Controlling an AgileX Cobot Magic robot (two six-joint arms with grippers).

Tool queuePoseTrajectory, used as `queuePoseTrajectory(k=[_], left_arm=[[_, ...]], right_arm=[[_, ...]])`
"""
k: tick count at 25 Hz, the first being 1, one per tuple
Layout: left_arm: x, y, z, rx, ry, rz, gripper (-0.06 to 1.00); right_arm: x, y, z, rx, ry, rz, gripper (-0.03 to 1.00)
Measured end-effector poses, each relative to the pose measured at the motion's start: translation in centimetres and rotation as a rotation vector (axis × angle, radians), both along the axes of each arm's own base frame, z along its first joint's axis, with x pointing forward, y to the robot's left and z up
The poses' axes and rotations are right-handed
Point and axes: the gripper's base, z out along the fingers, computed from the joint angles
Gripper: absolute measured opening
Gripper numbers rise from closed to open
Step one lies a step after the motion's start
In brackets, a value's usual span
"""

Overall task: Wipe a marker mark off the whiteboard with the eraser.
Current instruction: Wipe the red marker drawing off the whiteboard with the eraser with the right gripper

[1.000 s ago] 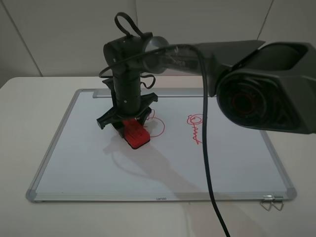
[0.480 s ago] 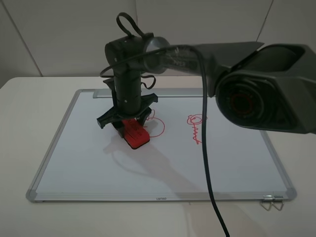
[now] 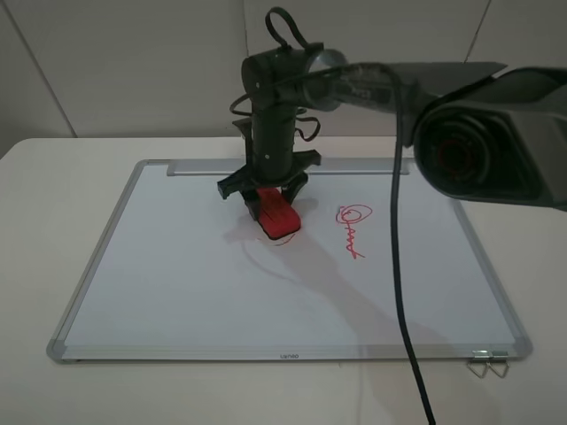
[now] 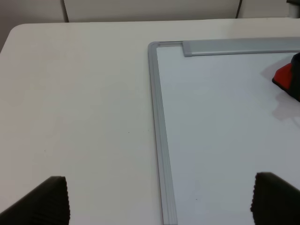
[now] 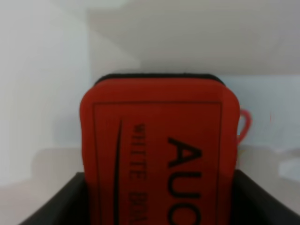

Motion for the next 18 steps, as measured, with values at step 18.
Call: queuePoseTrajectory(k=[18], left_arm=[[0.0, 0.0, 0.0, 0.000, 0.000, 0.000, 0.77]], right_arm=[[2.5, -3.7, 0.0, -0.024, -0.020, -0.073, 0.50]])
